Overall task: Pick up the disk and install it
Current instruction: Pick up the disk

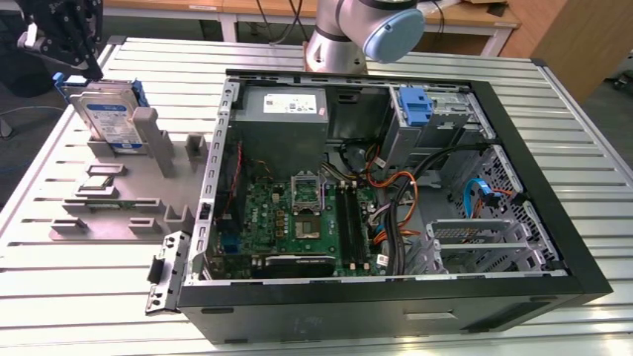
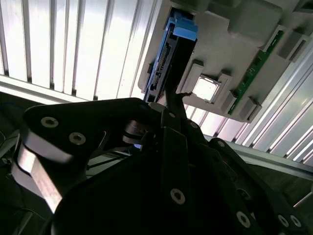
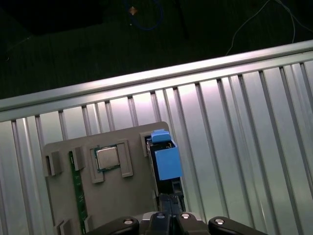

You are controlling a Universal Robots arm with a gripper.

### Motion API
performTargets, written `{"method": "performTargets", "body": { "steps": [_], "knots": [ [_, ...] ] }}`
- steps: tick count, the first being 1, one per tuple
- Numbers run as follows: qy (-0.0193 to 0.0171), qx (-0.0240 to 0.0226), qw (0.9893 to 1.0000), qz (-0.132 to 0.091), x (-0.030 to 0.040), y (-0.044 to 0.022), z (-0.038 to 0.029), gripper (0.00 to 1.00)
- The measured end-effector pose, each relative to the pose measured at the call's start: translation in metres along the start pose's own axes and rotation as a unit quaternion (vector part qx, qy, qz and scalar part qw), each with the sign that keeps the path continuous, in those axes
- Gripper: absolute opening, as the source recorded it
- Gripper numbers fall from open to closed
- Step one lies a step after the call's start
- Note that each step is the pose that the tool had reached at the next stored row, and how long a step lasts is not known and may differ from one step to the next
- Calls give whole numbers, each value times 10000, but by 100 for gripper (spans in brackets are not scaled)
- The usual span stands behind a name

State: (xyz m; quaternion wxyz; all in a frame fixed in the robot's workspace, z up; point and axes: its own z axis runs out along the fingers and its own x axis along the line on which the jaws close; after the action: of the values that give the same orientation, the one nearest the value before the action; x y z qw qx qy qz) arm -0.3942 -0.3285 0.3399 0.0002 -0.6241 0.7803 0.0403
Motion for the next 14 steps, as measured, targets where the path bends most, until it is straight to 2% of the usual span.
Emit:
{"method": "performTargets", "body": {
  "steps": [2,3,4,6,7,9,11,12,14],
  "knots": [
    [0,0,10000,0,0,0,1,11],
    [0,0,10000,0,0,0,1,17],
    [0,0,10000,0,0,0,1,17],
    [0,0,10000,0,0,0,2,29],
    [0,0,10000,0,0,0,2,29],
    [0,0,10000,0,0,0,3,41],
    [0,0,10000,0,0,0,3,41],
    [0,0,10000,0,0,0,3,47],
    [0,0,10000,0,0,0,4,47]
  ]
}}
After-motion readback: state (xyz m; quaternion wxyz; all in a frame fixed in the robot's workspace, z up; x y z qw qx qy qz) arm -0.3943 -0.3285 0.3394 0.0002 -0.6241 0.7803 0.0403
